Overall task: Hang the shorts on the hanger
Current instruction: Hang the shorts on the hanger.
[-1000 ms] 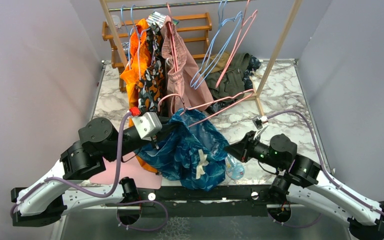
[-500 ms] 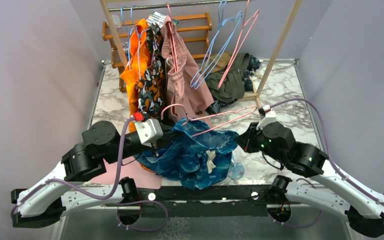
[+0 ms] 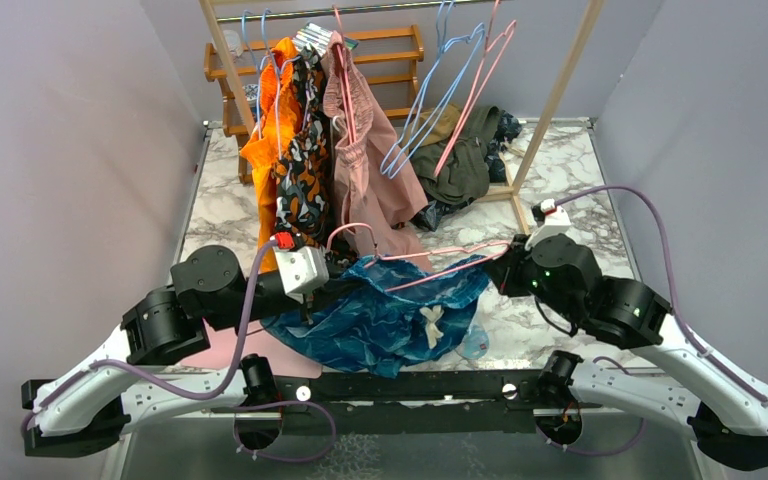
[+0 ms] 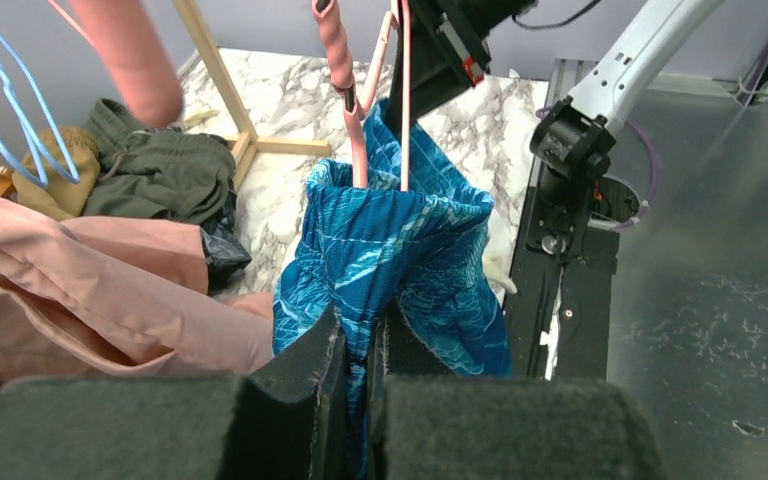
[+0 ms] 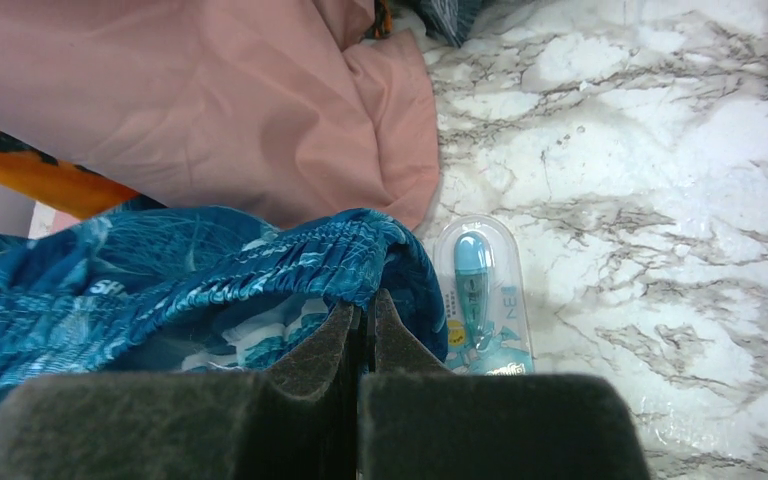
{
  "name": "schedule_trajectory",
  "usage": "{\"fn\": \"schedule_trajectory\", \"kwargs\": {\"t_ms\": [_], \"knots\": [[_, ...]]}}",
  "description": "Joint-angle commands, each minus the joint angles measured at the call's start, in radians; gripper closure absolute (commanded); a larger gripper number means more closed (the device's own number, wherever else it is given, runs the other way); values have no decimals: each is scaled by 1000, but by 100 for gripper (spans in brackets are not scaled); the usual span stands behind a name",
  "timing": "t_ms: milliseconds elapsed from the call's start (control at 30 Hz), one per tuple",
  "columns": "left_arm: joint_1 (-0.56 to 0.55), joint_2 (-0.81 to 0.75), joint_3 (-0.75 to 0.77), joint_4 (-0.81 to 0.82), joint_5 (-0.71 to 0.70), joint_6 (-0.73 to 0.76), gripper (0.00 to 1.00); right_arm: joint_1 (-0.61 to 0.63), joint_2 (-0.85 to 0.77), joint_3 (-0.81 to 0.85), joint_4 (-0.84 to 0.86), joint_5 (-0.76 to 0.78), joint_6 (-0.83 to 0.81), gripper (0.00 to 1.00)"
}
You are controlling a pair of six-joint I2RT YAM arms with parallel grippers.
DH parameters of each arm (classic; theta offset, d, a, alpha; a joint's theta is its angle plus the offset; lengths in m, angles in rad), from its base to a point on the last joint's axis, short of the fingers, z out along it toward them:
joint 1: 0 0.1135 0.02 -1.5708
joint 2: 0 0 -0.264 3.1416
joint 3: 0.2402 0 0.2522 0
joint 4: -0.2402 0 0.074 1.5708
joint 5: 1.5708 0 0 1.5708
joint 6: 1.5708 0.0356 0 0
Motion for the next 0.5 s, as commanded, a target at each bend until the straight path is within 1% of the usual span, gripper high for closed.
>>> {"fn": "schedule_trajectory", "kwargs": {"t_ms": [0,300,467], "knots": [[-1,-24,-18,-8,24,-18,100,6,4,61,-50,77,-19,99],[-1,-7,-43,-53,33,-11,100,6,24,140,-106,87,-53,99],[-1,-1,-50,-68,41,-7,100,6,24,163,-126,126,-67,99]]}}
